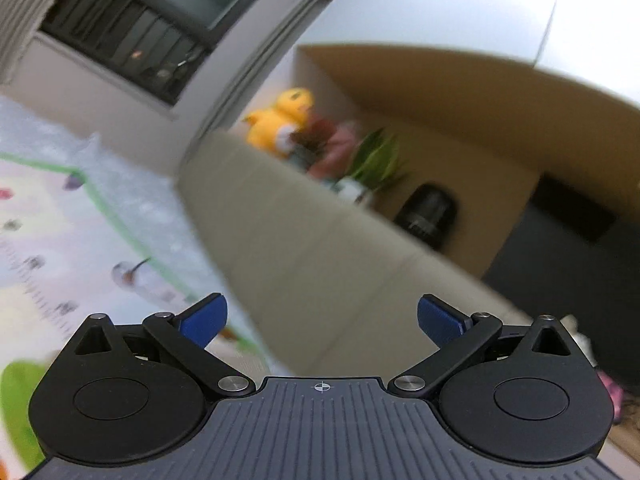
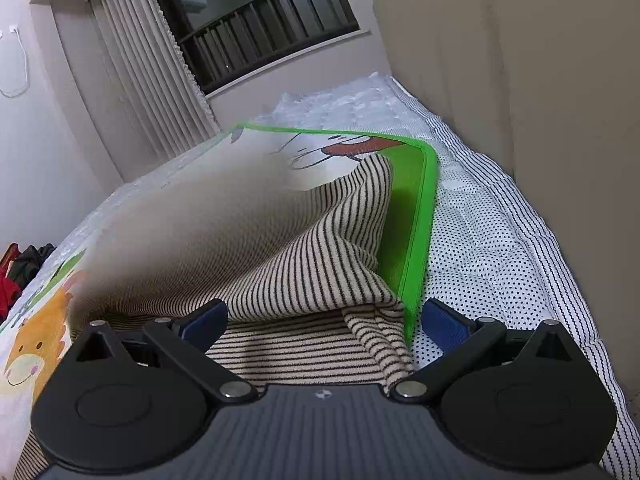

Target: Fold clothes

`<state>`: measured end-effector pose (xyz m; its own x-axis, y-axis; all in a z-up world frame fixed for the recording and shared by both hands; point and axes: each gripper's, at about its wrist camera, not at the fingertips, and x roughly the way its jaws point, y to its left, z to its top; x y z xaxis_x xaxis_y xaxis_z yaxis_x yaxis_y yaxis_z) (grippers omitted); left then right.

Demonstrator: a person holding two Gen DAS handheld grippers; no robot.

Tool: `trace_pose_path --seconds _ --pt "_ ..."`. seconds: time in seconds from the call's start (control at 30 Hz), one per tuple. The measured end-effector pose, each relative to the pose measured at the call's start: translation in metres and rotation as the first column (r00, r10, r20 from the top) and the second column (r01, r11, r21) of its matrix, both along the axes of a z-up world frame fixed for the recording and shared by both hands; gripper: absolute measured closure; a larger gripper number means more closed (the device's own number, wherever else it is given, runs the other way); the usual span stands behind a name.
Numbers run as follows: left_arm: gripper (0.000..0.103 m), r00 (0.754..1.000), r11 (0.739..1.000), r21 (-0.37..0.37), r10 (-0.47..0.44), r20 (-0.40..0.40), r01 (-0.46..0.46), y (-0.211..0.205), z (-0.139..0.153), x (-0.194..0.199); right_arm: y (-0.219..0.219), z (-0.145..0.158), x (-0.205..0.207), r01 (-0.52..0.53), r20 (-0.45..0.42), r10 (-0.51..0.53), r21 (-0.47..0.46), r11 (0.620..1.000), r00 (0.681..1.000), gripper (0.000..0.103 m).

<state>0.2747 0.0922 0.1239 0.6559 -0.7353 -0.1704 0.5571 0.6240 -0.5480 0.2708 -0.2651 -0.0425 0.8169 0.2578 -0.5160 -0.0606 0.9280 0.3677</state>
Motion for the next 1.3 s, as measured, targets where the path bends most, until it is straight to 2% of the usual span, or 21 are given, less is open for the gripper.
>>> trace_pose_path --seconds 0.1,0.23,0.3,0.37,0.43,0.47,0.5,0.57,0.63,0.7,0.77,0.83,0.9,0.97,1.1,1.13,1.17,1.2,1.23,1.3 --pt "0.0 0.988 0.992 0.088 0.104 -0.115 -0.094 0.005 -0.035 0.001 0.001 0.0 0.003 -0.007 -0.021 0.007 -0.014 1.0 1.0 0.0" --pt "0.0 0.939 0.965 0.202 0.217 -0.267 -0.166 -0.003 -0.098 0.007 0.005 0.003 0.012 -0.052 -0.08 0.047 -0.052 0.997 0.996 0.0" --pt "0.0 0.919 0.952 0.238 0.259 -0.297 -0.192 -0.01 -0.123 0.006 0.011 0.004 0.018 -0.08 -0.117 0.068 -0.103 0.991 0.991 0.0" --pt "0.0 0.905 0.93 0.295 0.307 -0.295 -0.219 -0.023 -0.143 0.003 0.018 0.004 0.02 -0.095 -0.133 0.075 -0.149 0.984 0.988 0.0" --pt "0.0 0.913 0.899 0.369 0.335 -0.234 -0.235 -0.034 -0.149 -0.002 0.022 0.006 0.019 -0.098 -0.134 0.074 -0.179 0.979 0.988 0.0" --pt "0.0 0.918 0.882 0.404 0.344 -0.199 -0.243 -0.04 -0.15 -0.005 0.019 0.009 0.016 -0.091 -0.127 0.07 -0.166 0.982 0.989 0.0" --pt "0.0 0.922 0.863 0.438 0.352 -0.163 -0.252 -0.046 -0.152 -0.008 0.017 0.013 0.012 -0.081 -0.114 0.063 -0.155 0.985 0.991 0.0" --pt "0.0 0.928 0.821 0.503 0.362 -0.09 -0.272 -0.057 -0.156 -0.013 0.015 0.03 -0.006 -0.028 -0.021 0.025 -0.175 0.984 0.999 0.0" --pt "0.0 0.928 0.817 0.508 0.363 -0.085 -0.273 -0.058 -0.157 -0.016 0.018 0.051 -0.024 0.027 0.108 -0.001 -0.24 0.971 0.994 0.0" --pt "0.0 0.928 0.821 0.504 0.362 -0.092 -0.27 -0.058 -0.158 -0.018 0.022 0.067 -0.026 0.052 0.169 -0.004 -0.279 0.959 0.986 0.0" --pt "0.0 0.928 0.822 0.501 0.361 -0.09 -0.271 -0.057 -0.159 -0.018 0.025 0.074 -0.015 0.056 0.176 -0.007 -0.276 0.96 0.984 0.007" --pt "0.0 0.928 0.822 0.5 0.362 -0.086 -0.274 -0.06 -0.161 -0.014 0.027 0.078 0.0 0.056 0.164 -0.011 -0.273 0.961 0.986 0.03" --pt "0.0 0.929 0.822 0.498 0.362 -0.079 -0.278 -0.059 -0.163 -0.017 0.029 0.076 0.021 0.056 0.125 -0.024 -0.259 0.964 0.992 0.04" --pt "0.0 0.929 0.82 0.498 0.362 -0.072 -0.281 -0.059 -0.165 -0.019 0.033 0.072 0.039 0.058 0.087 -0.038 -0.243 0.968 0.995 0.04" --pt "0.0 0.93 0.826 0.488 0.36 -0.072 -0.282 -0.058 -0.165 -0.019 0.044 0.056 0.062 0.028 0.014 -0.025 -0.272 0.962 1.0 0.041" --pt "0.0 0.931 0.829 0.484 0.359 -0.074 -0.281 -0.057 -0.165 -0.019 0.048 0.054 0.065 0.014 -0.005 -0.016 -0.264 0.964 1.0 0.055" --pt "0.0 0.931 0.831 0.481 0.358 -0.075 -0.281 -0.057 -0.165 -0.019 0.051 0.054 0.063 -0.001 -0.014 -0.002 -0.251 0.968 1.0 0.065" --pt "0.0 0.931 0.832 0.479 0.358 -0.076 -0.281 -0.057 -0.165 -0.019 0.053 0.058 0.06 -0.012 -0.007 0.01 -0.252 0.968 1.0 0.08" --pt "0.0 0.931 0.832 0.478 0.358 -0.076 -0.281 -0.057 -0.165 -0.019 0.056 0.062 0.056 -0.023 0.002 0.024 -0.252 0.967 1.0 0.09" --pt "0.0 0.931 0.834 0.475 0.357 -0.078 -0.28 -0.056 -0.165 -0.019 0.058 0.082 0.048 -0.033 0.056 0.048 -0.248 0.968 0.997 0.094"
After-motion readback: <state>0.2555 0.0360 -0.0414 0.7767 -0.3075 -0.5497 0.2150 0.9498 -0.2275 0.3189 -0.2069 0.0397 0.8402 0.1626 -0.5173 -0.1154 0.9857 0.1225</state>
